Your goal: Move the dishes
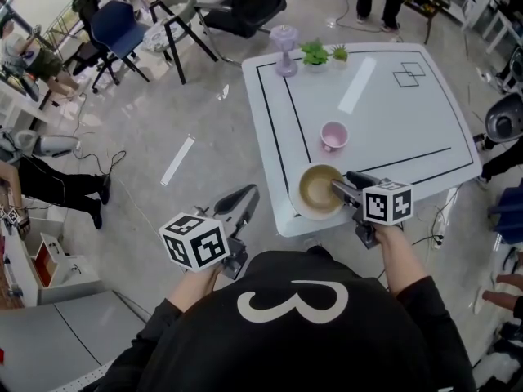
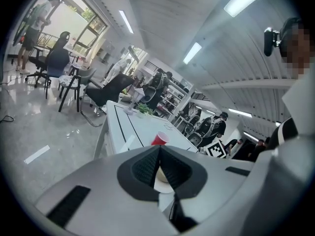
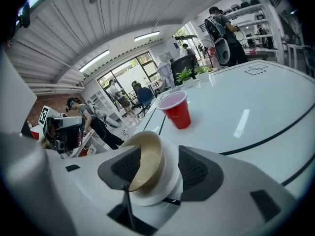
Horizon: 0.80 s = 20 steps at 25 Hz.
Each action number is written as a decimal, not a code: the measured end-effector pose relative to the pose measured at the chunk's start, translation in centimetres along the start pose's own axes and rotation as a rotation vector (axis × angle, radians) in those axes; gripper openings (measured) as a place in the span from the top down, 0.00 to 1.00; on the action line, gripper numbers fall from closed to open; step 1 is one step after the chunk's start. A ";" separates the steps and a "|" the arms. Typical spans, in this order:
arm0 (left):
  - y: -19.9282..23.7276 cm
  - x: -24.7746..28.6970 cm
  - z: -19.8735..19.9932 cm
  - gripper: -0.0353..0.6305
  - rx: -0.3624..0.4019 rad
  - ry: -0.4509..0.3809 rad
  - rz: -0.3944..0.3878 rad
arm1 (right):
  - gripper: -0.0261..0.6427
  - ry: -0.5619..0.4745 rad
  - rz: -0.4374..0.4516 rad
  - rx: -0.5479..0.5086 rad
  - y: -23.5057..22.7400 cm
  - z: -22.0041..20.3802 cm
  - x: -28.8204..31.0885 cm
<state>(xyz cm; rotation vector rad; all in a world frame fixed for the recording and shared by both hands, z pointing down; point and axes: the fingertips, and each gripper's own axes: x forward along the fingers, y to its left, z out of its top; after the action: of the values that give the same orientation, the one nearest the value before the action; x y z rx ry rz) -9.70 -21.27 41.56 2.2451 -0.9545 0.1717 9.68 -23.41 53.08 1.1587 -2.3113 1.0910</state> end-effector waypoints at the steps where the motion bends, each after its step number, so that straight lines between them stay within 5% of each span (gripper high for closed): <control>1: 0.1 0.1 0.1 0.94 0.000 -0.004 0.002 | 0.61 0.004 0.001 0.001 0.0 -0.2 0.1; 20: -0.5 1.4 -1.2 0.94 -0.010 0.039 -0.006 | 0.91 -0.026 -0.061 0.064 -0.8 -0.8 0.5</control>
<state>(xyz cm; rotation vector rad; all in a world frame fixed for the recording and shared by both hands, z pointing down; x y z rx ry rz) -8.19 -21.05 42.66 2.2275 -0.9256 0.2068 9.95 -23.34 54.26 1.2651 -2.2601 1.1420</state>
